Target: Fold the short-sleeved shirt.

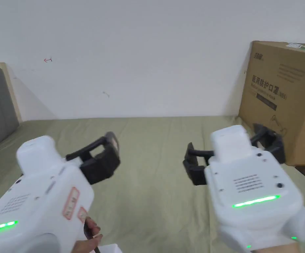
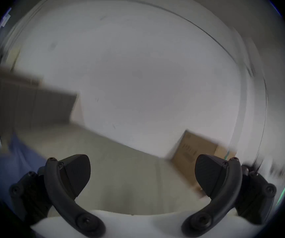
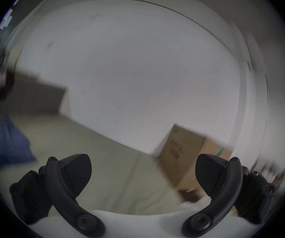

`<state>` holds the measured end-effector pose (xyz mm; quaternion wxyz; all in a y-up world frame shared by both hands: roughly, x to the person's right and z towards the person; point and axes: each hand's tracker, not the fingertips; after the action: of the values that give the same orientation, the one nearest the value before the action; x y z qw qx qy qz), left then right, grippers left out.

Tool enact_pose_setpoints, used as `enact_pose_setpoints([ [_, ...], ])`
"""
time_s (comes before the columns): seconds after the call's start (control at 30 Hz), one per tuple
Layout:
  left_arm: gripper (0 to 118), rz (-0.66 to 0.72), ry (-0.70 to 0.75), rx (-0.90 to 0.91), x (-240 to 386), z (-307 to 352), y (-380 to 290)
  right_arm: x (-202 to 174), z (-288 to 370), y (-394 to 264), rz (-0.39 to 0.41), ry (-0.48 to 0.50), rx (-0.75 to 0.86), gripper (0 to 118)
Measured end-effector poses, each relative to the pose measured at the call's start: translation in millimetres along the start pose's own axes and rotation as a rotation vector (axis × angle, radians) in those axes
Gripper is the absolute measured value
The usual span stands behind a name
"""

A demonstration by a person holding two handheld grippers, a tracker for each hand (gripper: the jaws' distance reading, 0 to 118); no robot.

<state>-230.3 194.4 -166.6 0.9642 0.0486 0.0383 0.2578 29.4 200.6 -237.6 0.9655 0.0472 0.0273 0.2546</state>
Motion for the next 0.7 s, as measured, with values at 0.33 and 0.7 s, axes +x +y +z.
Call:
enact_pose_setpoints([
  [0.33,118,0.739,0.191,-0.006,-80.3,5.8,-72.8,-89.3,9.1,-35.0,0.786,0.114,0.045,118],
  [0.7,118,-0.765,0.203,-0.073,56.1,-12.5,-16.7,47.1,-26.2,-52.2,-0.731,0.046,-0.274,118],
])
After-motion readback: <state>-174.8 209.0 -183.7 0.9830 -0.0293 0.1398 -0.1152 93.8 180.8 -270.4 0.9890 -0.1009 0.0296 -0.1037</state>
